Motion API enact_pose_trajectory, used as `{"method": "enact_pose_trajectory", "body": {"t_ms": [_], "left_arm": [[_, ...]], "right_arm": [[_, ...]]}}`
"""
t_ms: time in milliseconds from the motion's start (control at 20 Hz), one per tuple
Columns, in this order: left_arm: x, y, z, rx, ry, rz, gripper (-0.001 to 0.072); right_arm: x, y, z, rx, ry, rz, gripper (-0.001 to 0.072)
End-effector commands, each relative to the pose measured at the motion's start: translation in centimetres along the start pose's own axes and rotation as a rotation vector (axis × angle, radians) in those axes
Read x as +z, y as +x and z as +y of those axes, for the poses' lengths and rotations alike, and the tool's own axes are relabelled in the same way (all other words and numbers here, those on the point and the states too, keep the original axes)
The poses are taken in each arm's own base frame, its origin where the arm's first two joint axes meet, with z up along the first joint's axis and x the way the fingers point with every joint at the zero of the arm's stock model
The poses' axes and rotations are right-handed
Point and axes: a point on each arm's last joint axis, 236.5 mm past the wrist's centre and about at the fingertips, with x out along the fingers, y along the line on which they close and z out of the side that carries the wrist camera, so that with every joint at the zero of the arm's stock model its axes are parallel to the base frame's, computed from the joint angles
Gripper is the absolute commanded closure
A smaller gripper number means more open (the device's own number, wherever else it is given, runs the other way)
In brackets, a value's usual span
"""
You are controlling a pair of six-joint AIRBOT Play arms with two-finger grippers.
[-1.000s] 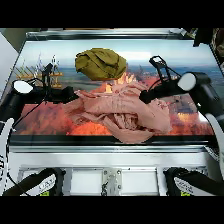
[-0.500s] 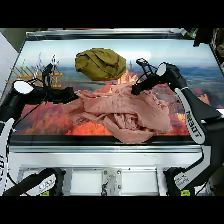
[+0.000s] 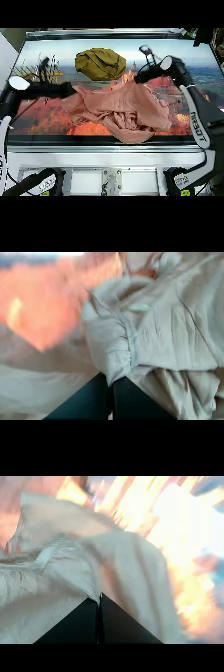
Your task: Fold the clothes and pants, and hang the long-sleeved shirts on hangers.
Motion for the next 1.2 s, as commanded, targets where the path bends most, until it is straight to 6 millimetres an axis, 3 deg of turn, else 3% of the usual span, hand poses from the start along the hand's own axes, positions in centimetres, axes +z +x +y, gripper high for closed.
{"method": "enact_pose_trajectory", "body": {"t_ms": [0,50,150,200,300,400,450,600,700,800,850,950,1150], "left_arm": [[8.0,-6.2,-3.9,0.033,0.175,-0.211,0.07],[10.3,-9.0,-6.0,0.032,0.235,-0.281,0.07],[12.6,-13.6,-9.7,0.018,0.324,-0.375,0.07],[12.5,-14.9,-10.9,0.011,0.353,-0.38,0.07],[10.3,-14.6,-11.1,0.038,0.387,-0.31,0.07],[6.1,-11.3,-9.3,0.117,0.417,-0.184,0.07],[2.9,-8.8,-8.4,0.137,0.422,-0.099,0.07],[-8.7,-1.0,-6.3,0.115,0.417,0.142,0.0699],[-16.6,3.2,-4.7,0.106,0.388,0.267,0.0699],[-23.1,5.6,-3.8,0.108,0.351,0.359,0.0699],[-25.4,6.1,-3.5,0.108,0.364,0.398,0.0699],[-28.2,6.2,-3.5,0.102,0.404,0.46,0.0699],[-28.3,5.4,-3.1,0.117,0.397,0.499,0.0699]], "right_arm": [[7.0,-10.5,-2.7,-0.214,-0.135,-0.204,0.0702],[8.7,-14.3,-2.9,-0.255,-0.15,-0.274,0.0702],[10.5,-21.8,-2.9,-0.333,-0.165,-0.392,0.0702],[10.2,-24.8,-3.0,-0.377,-0.178,-0.408,0.0703],[7.0,-27.4,-3.4,-0.43,-0.179,-0.327,0.0704],[0.9,-25.8,-3.6,-0.428,-0.161,-0.166,0.0705],[-2.6,-24.3,-3.4,-0.416,-0.145,-0.091,0.0705],[-15.1,-18.6,-1.5,-0.328,-0.081,0.147,0.0704],[-22.6,-15.9,0.2,-0.27,-0.043,0.284,0.0702],[-27.6,-14.4,1.4,-0.229,-0.02,0.381,0.0694],[-29.0,-14.0,1.8,-0.222,0.019,0.409,0.0612],[-28.8,-14.1,1.8,-0.231,0.061,0.403,0.0052],[-23.4,-17.2,1.4,-0.282,0.186,0.278,0.0061]]}}
